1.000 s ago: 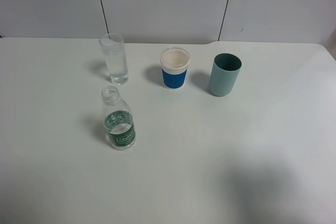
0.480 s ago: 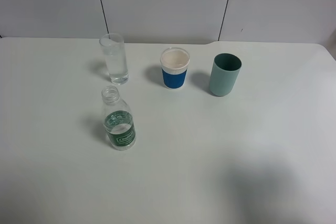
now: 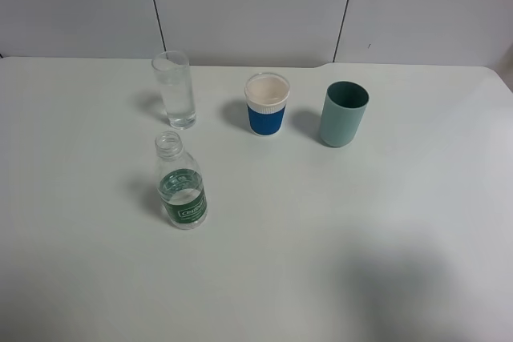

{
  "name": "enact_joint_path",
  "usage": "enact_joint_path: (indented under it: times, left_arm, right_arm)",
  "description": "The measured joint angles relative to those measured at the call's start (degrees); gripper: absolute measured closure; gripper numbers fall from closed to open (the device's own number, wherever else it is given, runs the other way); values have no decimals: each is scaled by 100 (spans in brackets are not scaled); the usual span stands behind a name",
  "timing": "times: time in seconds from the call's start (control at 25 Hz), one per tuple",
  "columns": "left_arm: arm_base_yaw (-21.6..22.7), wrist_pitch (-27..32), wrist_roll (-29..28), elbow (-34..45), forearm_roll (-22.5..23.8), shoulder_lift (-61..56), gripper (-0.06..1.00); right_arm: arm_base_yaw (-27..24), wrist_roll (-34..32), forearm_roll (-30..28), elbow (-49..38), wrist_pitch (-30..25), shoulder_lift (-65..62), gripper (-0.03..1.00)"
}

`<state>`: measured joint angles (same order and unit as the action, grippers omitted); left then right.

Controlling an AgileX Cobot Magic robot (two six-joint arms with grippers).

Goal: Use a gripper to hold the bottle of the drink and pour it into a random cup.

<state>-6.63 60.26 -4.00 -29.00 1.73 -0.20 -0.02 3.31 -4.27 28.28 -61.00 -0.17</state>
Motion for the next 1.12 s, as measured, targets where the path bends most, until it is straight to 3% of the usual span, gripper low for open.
enact_joint_path:
  times: [1.12]
  left_arm:
    - [0, 0, 109, 0, -58, 0, -5]
  right_arm:
    - [0, 0, 0, 0, 0, 0, 23]
